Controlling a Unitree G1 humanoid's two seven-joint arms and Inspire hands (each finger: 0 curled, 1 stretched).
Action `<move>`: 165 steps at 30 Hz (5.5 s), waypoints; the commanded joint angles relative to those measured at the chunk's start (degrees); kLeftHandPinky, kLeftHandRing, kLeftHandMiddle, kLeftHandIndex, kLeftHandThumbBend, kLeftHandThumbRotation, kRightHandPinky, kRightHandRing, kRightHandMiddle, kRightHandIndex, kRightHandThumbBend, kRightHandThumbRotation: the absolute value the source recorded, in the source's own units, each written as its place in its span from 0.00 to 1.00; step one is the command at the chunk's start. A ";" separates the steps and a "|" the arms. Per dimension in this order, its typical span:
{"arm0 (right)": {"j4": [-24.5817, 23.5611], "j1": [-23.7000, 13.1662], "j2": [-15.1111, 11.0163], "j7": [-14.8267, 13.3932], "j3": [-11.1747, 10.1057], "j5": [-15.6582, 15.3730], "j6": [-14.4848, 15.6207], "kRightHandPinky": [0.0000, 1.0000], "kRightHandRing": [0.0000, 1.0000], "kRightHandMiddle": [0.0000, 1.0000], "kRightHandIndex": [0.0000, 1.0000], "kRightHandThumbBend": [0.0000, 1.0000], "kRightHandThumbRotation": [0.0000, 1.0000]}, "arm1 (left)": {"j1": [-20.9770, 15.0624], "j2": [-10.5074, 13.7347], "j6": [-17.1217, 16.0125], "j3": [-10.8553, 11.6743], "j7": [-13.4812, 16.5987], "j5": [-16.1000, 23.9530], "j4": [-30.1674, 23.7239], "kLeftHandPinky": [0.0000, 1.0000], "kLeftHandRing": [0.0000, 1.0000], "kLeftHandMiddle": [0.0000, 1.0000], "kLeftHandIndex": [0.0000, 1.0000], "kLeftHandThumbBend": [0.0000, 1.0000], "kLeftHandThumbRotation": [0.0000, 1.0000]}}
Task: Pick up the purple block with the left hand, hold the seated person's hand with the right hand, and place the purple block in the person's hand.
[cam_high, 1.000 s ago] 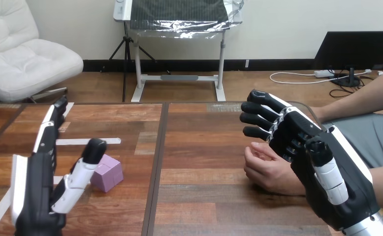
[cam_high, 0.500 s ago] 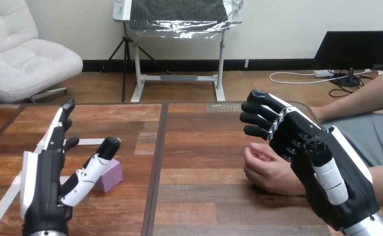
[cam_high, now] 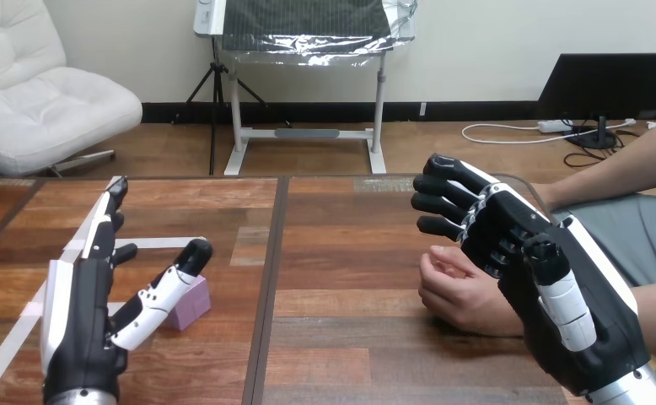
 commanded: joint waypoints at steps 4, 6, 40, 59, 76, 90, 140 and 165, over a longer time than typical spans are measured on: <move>-1.73 -3.79 0.10 -0.62 -0.68 -0.08 -0.53 0.85 0.87 0.87 0.87 0.90 0.87 | -5.87 1.93 1.48 -0.13 0.12 1.69 2.99 0.83 0.94 0.96 0.95 0.89 0.59; -1.63 -3.84 0.08 -0.57 -0.71 -0.06 -0.62 0.85 0.87 0.87 0.87 0.90 0.87 | -6.54 2.07 1.92 -0.16 0.10 1.77 3.88 0.83 0.93 0.96 0.95 0.90 0.57; -0.85 -4.24 0.07 -0.73 -1.25 -0.80 -1.52 0.82 0.85 0.86 0.86 0.90 0.87 | -13.57 3.41 7.11 -1.61 3.01 7.13 13.88 0.96 0.97 0.99 0.97 0.95 0.47; -1.22 -4.47 -0.29 -0.49 -1.26 -0.47 -1.06 0.83 0.85 0.86 0.86 0.90 0.86 | -16.15 4.66 8.39 -3.47 5.33 10.88 19.55 1.00 1.00 1.00 0.96 0.92 0.48; -1.18 -4.56 -0.50 -0.21 -1.44 -0.57 -1.46 0.82 0.85 0.86 0.86 0.90 0.86 | -17.45 5.30 9.95 -5.15 8.15 13.64 22.25 1.00 0.99 0.98 0.93 0.94 0.50; -1.28 -4.49 -0.39 -0.22 -1.36 -0.45 -1.42 0.81 0.85 0.86 0.86 0.90 0.86 | -18.85 5.65 11.77 -6.03 8.34 14.10 24.24 0.99 0.98 0.96 0.92 0.93 0.49; -1.32 -4.55 -0.48 0.24 -1.23 0.02 -1.30 0.82 0.86 0.86 0.87 0.90 0.85 | -25.05 5.31 15.31 -7.39 9.32 12.62 32.42 0.85 0.91 0.92 0.89 0.91 0.45; -1.59 -4.22 -0.10 0.37 -1.19 0.05 -1.76 0.82 0.85 0.86 0.86 0.88 0.86 | -27.01 5.47 16.82 -7.86 10.20 12.91 33.74 0.80 0.88 0.90 0.87 0.91 0.40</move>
